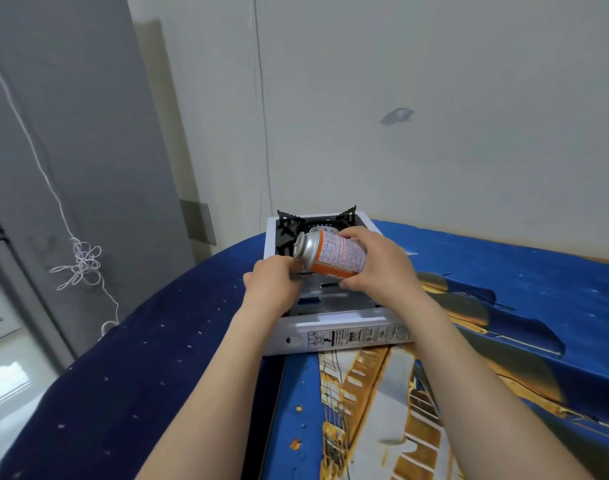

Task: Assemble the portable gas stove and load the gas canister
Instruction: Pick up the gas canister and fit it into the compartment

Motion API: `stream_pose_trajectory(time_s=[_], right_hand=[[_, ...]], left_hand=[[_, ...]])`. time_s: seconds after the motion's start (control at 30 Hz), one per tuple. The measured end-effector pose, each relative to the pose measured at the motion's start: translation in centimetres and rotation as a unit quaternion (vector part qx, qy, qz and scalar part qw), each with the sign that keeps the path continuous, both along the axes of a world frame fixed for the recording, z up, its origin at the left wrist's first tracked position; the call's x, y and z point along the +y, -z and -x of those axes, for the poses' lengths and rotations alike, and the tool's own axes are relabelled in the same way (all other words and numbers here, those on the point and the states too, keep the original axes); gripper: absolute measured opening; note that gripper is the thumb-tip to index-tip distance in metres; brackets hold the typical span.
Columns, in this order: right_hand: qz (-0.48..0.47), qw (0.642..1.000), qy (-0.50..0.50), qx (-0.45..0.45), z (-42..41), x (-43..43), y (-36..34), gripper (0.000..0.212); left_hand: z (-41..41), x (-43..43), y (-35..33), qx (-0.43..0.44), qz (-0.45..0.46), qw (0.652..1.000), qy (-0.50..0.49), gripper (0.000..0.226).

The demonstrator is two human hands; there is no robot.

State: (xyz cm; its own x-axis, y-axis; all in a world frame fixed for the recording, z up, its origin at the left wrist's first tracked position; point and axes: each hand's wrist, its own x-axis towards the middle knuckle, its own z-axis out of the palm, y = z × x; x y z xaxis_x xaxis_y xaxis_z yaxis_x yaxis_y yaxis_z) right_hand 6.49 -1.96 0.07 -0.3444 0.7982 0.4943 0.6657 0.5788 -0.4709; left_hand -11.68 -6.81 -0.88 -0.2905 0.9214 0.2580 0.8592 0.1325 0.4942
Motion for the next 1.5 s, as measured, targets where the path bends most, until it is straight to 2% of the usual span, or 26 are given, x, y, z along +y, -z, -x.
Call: stream_pose_trajectory(time_s=[0.13,0.27,0.33,0.5,0.7,0.8,1.07,1.5], right_hand=[[-0.015,0.999,0.019,-0.036,0.4,0.3,0.2,0.078],[-0.027,0.997,0.02,-0.068,0.6,0.6,0.2,0.076],[-0.034,0.996,0.024,-0.08,0.7,0.7,0.2,0.076],[-0.039,0.995,0.024,-0.086,0.7,1.0,0.2,0.076],[-0.041,0.993,0.03,-0.103,0.7,1.1,0.3,0.076],[-0.053,0.989,0.038,-0.129,0.6,0.9,0.2,0.072],[-0.067,0.973,0.036,-0.219,1.1,0.8,0.6,0.065],[-0.079,0.959,0.048,-0.267,1.6,1.4,1.7,0.065]], left_hand=[[0.7,0.6,0.7,0.054,0.025,0.998,-0.007,0.03],[0.9,1.1,1.3,0.135,0.029,0.99,-0.009,0.025],[0.8,1.3,1.4,0.143,0.031,0.989,-0.007,0.023],[0.8,1.7,1.3,0.118,0.013,0.993,-0.004,0.018],[1.4,1.1,0.7,0.003,-0.038,0.999,0.012,0.013],[1.9,0.8,0.5,-0.023,-0.046,0.999,0.018,0.013],[2.2,0.6,0.3,-0.011,-0.054,0.998,0.023,0.011],[2.8,1.1,0.8,-0.016,-0.057,0.998,0.022,0.008]])
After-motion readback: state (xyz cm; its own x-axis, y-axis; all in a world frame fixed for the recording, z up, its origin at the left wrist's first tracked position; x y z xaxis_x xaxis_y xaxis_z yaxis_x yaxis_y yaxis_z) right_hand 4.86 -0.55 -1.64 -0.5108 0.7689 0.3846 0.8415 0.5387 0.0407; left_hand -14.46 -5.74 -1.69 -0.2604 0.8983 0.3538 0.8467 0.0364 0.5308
